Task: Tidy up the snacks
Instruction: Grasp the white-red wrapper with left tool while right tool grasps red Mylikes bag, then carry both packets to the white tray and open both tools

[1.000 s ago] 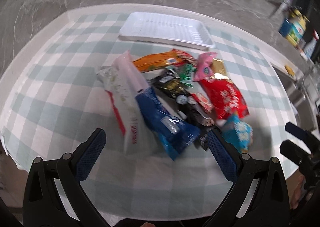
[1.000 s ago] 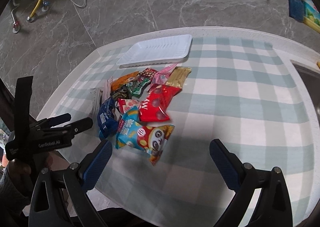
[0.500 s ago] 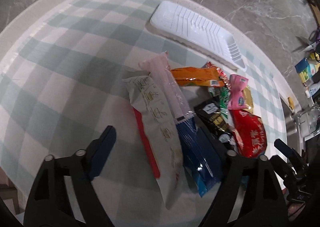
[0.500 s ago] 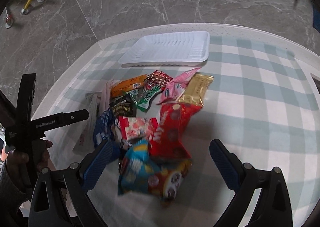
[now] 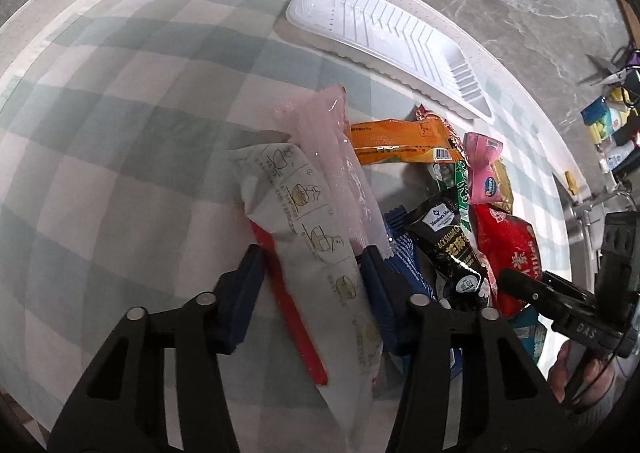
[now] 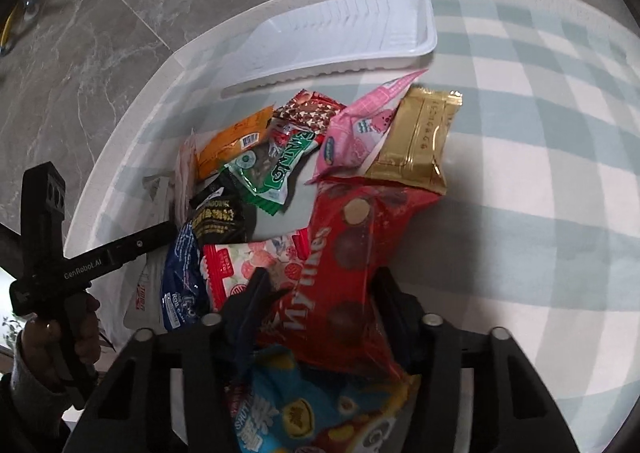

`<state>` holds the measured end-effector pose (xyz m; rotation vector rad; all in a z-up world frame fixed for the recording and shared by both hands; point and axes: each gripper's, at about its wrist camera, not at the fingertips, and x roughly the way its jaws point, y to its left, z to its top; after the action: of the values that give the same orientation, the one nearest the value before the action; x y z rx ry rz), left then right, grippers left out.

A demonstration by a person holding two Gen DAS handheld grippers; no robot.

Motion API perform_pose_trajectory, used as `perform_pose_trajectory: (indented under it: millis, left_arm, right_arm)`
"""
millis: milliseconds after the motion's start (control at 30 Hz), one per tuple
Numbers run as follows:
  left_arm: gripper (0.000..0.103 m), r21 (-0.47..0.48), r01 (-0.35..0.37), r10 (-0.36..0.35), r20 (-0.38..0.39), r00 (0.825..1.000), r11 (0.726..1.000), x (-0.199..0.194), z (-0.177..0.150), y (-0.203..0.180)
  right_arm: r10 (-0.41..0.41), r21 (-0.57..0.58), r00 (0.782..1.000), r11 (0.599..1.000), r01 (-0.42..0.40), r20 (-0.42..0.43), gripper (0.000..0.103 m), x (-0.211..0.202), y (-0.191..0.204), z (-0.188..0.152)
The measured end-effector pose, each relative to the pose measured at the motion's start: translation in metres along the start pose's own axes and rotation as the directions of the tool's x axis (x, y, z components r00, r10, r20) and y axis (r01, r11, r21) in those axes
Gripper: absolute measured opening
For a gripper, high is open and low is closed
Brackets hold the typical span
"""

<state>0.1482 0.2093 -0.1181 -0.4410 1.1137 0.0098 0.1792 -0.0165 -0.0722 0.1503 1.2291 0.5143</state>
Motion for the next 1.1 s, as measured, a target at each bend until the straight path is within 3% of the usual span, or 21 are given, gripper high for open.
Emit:
perform_pose_trajectory:
  millis: [200, 433, 667, 900, 1100]
  left_arm:
    - [0.016, -0.097, 0.106, -0.109, -0.022, 0.994, 0.990, 0.001, 0.004, 0.025]
    - [0.015, -0.131, 0.158, -0.162, -0.019, 0.987, 0.979, -0.006, -0.002, 0.042]
    - [0.015, -0.169, 0.208, -0.211, 0.000, 0.977, 0.963, -0.024, -0.002, 0.051]
    - [0.015, -0.164, 0.258, -0.256, 0.032, 0.966, 0.952, -0.044, 0.012, 0.047]
    - [0.015, -0.142, 0.311, -0.304, 0.073, 0.950, 0.940, -0.060, 0.044, 0.036]
  right_arm:
    - [0.100, 0.085, 0.995, 0.991, -0.099, -0.002, 0.044, -0.002, -0.020, 0.001]
    - [0.243, 0.216, 0.970, 0.946, -0.243, 0.030, 0.042, -0.009, -0.047, -0.007]
    - [0.398, 0.321, 0.912, 0.855, -0.408, 0.098, 0.042, -0.023, -0.061, -0.013]
    - [0.471, 0.362, 0.866, 0.788, -0.499, 0.169, 0.042, -0.040, -0.066, -0.006]
    - [0.482, 0.353, 0.852, 0.776, -0.523, 0.204, 0.042, -0.051, -0.067, 0.019]
